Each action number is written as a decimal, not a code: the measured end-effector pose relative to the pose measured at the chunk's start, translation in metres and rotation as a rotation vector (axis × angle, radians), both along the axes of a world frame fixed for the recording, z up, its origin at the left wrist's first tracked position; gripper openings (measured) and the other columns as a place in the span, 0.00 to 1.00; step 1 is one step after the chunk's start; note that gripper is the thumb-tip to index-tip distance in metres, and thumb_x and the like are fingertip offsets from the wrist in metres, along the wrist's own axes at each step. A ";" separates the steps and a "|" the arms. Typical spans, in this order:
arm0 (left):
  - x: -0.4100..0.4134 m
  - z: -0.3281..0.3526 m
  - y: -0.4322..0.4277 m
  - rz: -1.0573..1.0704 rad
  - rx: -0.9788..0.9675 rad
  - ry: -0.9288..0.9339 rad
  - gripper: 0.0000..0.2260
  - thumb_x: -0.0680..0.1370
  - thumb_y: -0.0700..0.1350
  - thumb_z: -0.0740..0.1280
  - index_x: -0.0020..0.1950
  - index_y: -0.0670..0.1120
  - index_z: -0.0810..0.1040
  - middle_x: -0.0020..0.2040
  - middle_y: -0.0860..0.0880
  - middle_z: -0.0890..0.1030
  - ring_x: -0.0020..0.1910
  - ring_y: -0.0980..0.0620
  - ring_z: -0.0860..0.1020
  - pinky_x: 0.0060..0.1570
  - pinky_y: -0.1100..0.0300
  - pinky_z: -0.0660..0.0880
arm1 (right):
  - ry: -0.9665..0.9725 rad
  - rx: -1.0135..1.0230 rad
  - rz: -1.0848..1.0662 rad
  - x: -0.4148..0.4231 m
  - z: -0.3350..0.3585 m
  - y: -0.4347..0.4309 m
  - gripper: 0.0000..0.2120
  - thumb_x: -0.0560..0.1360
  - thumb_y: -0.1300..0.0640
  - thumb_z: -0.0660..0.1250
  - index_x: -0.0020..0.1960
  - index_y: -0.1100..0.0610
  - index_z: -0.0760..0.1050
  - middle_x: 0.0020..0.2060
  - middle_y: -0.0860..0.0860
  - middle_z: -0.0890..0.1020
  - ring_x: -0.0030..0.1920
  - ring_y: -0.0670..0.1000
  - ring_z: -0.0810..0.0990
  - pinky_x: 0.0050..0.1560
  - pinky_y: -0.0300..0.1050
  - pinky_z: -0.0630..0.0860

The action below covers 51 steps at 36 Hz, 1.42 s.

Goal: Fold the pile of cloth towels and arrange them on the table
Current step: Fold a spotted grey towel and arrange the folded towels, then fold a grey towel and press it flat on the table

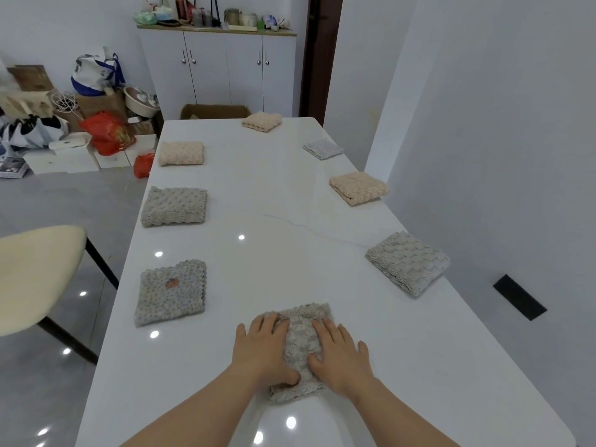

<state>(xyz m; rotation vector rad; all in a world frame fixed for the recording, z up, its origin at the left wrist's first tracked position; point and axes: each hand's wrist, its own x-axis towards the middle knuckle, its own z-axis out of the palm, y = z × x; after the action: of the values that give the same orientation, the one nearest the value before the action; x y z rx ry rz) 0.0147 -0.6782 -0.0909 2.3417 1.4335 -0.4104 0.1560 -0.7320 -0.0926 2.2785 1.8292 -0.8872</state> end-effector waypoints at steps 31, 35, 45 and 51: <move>0.308 0.070 -0.107 -0.213 0.268 -0.357 0.18 0.79 0.49 0.56 0.69 0.52 0.65 0.66 0.52 0.70 0.63 0.51 0.69 0.60 0.58 0.68 | 0.111 0.397 -0.385 0.282 0.058 -0.138 0.19 0.79 0.52 0.57 0.69 0.52 0.64 0.68 0.47 0.69 0.67 0.48 0.68 0.66 0.42 0.65; 0.371 0.074 -0.132 -0.207 0.269 -0.359 0.18 0.79 0.49 0.56 0.69 0.52 0.65 0.67 0.53 0.70 0.64 0.51 0.68 0.60 0.59 0.65 | 0.078 0.390 -0.378 0.350 0.066 -0.170 0.19 0.79 0.53 0.57 0.70 0.53 0.64 0.68 0.48 0.69 0.67 0.48 0.68 0.67 0.42 0.65; 0.476 0.063 -0.145 -0.206 0.220 -0.277 0.19 0.79 0.49 0.56 0.70 0.52 0.63 0.68 0.53 0.68 0.67 0.51 0.65 0.65 0.59 0.61 | -0.047 0.362 -0.290 0.464 0.074 -0.191 0.19 0.79 0.53 0.54 0.70 0.51 0.63 0.68 0.47 0.68 0.66 0.49 0.67 0.64 0.43 0.65; 0.528 0.049 -0.106 -0.168 0.241 -0.257 0.19 0.79 0.50 0.56 0.70 0.52 0.63 0.67 0.52 0.69 0.67 0.51 0.66 0.63 0.59 0.62 | -0.063 0.345 -0.207 0.522 0.071 -0.150 0.20 0.79 0.54 0.53 0.70 0.51 0.63 0.68 0.47 0.68 0.66 0.50 0.67 0.65 0.43 0.65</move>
<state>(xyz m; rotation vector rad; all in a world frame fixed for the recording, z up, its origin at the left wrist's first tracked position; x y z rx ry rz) 0.5424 -0.7846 -0.0423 2.6020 1.2290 0.0257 0.6776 -0.8817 -0.0219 2.7060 1.8685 -0.5453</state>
